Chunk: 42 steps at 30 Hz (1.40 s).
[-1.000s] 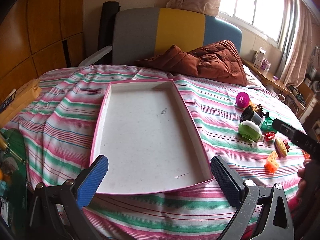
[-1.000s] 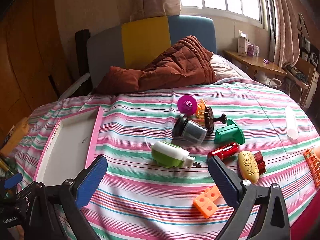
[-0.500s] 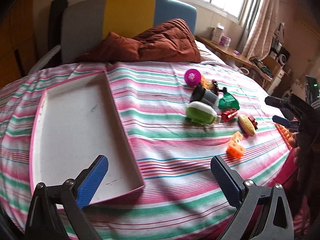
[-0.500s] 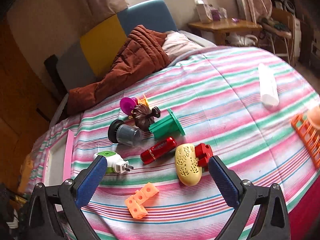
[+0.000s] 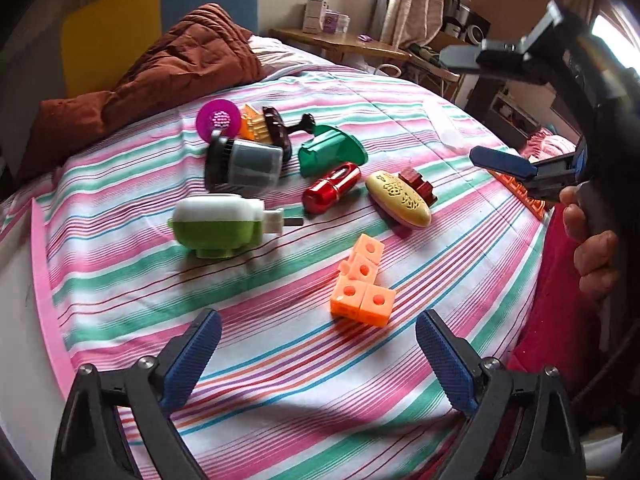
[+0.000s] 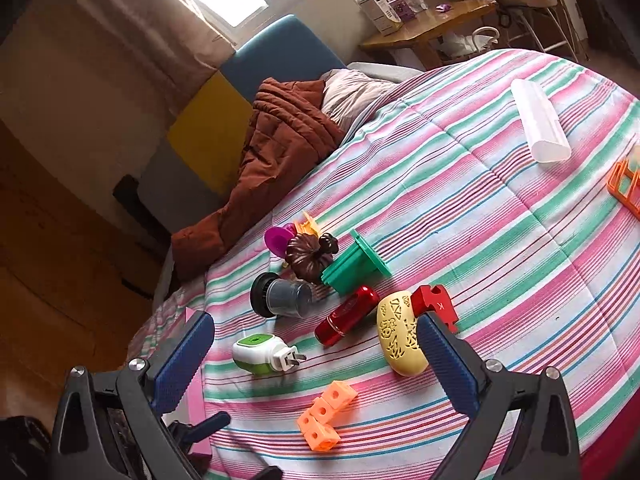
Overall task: Organize rigid objects
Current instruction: 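Move the left tool toward the orange block cluster on the bedspread, then grasp the orange blocks with the left tool while the right tool grasps the white-green plug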
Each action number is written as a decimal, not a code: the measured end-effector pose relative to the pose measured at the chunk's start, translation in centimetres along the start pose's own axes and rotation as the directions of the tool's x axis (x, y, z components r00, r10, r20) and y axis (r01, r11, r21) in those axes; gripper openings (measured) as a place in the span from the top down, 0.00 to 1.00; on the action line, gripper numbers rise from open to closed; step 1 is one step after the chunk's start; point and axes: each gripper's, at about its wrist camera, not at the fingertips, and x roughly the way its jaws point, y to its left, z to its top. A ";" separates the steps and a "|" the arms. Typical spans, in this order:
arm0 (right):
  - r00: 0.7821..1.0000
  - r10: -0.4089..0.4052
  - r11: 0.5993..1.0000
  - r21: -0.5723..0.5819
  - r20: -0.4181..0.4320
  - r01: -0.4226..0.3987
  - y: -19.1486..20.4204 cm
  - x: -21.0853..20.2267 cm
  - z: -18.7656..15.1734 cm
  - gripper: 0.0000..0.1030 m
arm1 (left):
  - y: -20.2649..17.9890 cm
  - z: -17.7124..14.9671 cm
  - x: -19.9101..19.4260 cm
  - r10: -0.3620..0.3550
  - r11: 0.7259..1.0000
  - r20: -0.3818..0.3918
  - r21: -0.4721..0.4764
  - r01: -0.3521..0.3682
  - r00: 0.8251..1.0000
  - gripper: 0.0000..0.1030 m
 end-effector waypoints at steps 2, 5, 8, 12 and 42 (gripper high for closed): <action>1.000 0.011 1.000 0.026 0.009 -0.012 -0.4 -0.2 0.1 0.00 | -0.6 0.4 1.2 -0.008 1.000 -0.012 0.021 0.008 1.000 0.09; 1.000 0.021 0.999 0.036 0.006 -0.021 -0.6 -0.2 0.1 0.00 | -1.2 1.0 3.0 0.000 0.999 -0.040 0.037 0.002 0.999 0.11; 1.000 0.015 0.999 0.032 0.004 -0.015 -0.4 -0.1 0.1 0.00 | -1.6 1.5 4.6 0.013 0.999 -0.059 0.049 -0.011 0.998 0.14; 1.000 0.008 0.999 0.038 0.002 -0.008 -0.5 0.0 0.1 0.00 | -1.5 1.2 5.4 0.072 0.996 -0.033 0.059 -0.070 0.997 0.50; 0.925 -0.178 0.913 -0.408 -0.335 0.028 8.4 9.6 -3.9 0.19 | 4.2 -8.4 -3.3 0.149 0.983 0.058 -0.116 -0.142 0.987 0.60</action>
